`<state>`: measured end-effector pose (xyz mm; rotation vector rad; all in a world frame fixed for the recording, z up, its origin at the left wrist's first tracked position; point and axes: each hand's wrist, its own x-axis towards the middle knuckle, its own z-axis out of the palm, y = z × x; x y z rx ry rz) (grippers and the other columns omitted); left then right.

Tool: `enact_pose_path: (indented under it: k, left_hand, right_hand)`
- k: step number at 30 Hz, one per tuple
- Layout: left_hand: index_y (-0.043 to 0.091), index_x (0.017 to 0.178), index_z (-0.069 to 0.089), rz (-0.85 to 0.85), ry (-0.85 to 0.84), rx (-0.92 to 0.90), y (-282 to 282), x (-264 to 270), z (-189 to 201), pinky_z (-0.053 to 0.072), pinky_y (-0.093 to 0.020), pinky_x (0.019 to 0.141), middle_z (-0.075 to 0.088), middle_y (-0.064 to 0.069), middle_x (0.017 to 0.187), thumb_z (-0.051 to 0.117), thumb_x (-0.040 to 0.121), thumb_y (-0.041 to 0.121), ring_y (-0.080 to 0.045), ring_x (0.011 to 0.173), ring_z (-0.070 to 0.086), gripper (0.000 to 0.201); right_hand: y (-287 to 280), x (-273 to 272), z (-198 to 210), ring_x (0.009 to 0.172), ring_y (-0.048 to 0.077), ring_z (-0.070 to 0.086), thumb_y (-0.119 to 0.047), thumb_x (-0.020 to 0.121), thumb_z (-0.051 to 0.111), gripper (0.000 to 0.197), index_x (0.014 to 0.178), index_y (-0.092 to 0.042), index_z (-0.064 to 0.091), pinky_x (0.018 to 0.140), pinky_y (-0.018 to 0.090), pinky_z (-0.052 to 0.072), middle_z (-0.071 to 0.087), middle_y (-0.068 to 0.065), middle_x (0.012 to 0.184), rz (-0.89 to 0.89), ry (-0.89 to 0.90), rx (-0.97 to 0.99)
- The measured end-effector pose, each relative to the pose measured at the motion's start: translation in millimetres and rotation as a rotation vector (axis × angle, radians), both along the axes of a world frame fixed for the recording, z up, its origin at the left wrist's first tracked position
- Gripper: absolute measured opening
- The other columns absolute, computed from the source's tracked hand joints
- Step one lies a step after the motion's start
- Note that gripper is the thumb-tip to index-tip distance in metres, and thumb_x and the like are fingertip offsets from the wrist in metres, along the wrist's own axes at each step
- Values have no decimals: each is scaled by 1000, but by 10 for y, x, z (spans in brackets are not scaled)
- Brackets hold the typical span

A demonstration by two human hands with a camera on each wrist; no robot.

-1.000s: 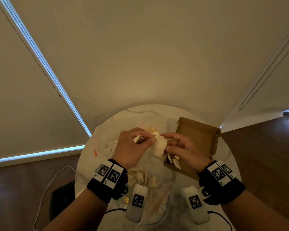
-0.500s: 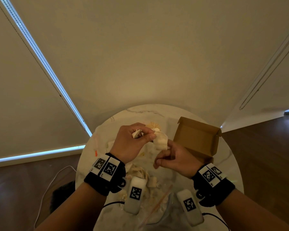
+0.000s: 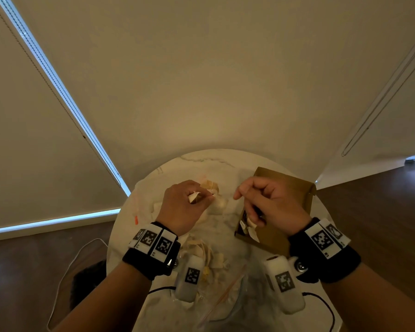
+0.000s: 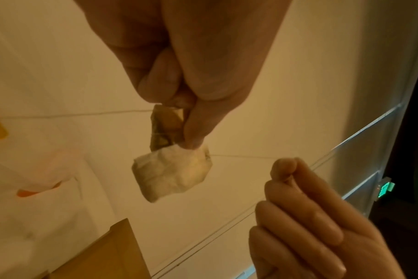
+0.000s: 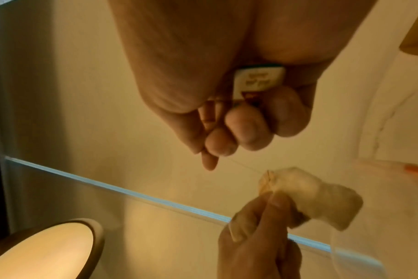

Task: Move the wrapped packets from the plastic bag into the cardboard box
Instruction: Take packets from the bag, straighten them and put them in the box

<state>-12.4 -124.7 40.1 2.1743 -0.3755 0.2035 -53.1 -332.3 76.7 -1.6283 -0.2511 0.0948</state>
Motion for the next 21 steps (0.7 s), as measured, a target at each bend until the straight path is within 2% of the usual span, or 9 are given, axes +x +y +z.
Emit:
enact_pose_path:
  k: [2, 4, 7, 10, 12, 14, 17, 19, 21]
  left_hand:
    - [19, 73, 76, 23, -27, 11, -42, 13, -19, 37, -5, 65, 62, 19, 73, 79, 78, 21, 8, 73, 59, 7]
    - [19, 72, 76, 49, -14, -4, -79, 26, -26, 37, -5, 66, 62, 19, 72, 80, 77, 21, 6, 72, 60, 7]
    - [19, 72, 76, 106, 80, -100, -112, 35, 0, 47, -19, 73, 70, 11, 77, 79, 76, 19, -2, 76, 64, 6]
    - [17, 73, 76, 117, 136, -179, -128, 50, 39, 48, -20, 76, 72, 7, 80, 79, 77, 19, -3, 80, 66, 5]
    - [18, 72, 77, 118, 162, -215, -139, 64, 65, 51, -24, 78, 72, 7, 80, 80, 76, 20, -5, 82, 67, 6]
    - [19, 71, 77, 125, 179, -237, -142, 77, 87, 53, -28, 80, 73, 8, 81, 80, 76, 20, -4, 83, 67, 5]
    - [18, 72, 77, 126, 173, -241, -144, 76, 113, 53, -29, 81, 73, 8, 83, 80, 76, 19, -4, 84, 67, 5]
    - [18, 72, 77, 121, 167, -244, -139, 72, 125, 54, -31, 82, 73, 8, 82, 79, 76, 19, -4, 84, 67, 5]
    - [19, 72, 77, 127, 179, -259, -138, 73, 128, 53, -32, 83, 73, 8, 81, 79, 77, 19, -5, 84, 67, 5]
  right_hand:
    - [70, -40, -15, 34, 18, 36, -27, 93, 50, 31, 86, -1, 66, 40, 22, 33, 47, 12, 45, 39, -20, -35]
    - [116, -75, -95, 37, 13, 36, -19, 97, 50, 28, 86, 0, 67, 43, 23, 34, 44, 8, 44, 82, -26, -90]
    - [157, -129, -302, 42, 6, 35, -16, 98, 51, 25, 87, -3, 69, 47, 18, 32, 40, -1, 47, 131, 37, -190]
    - [193, -174, -491, 46, 2, 38, -12, 99, 49, 22, 97, -3, 68, 50, 16, 33, 44, -7, 52, 197, 155, -265]
    - [201, -184, -567, 54, 7, 43, -8, 87, 49, 26, 105, -6, 67, 54, 20, 35, 53, -3, 62, 214, 258, -247]
    - [180, -171, -609, 64, 11, 47, -4, 72, 46, 46, 114, -8, 64, 58, 23, 40, 58, 2, 75, 223, 357, -213]
    - [123, -152, -668, 71, 6, 51, 16, 77, 45, 54, 122, -10, 60, 62, 22, 46, 60, 1, 86, 259, 340, -311]
    - [104, -160, -699, 75, 5, 57, 18, 81, 44, 50, 120, -10, 62, 68, 20, 51, 63, 1, 91, 279, 287, -372]
    - [100, -185, -743, 80, 7, 65, 17, 86, 41, 43, 116, -5, 63, 70, 21, 54, 67, 6, 96, 261, 282, -341]
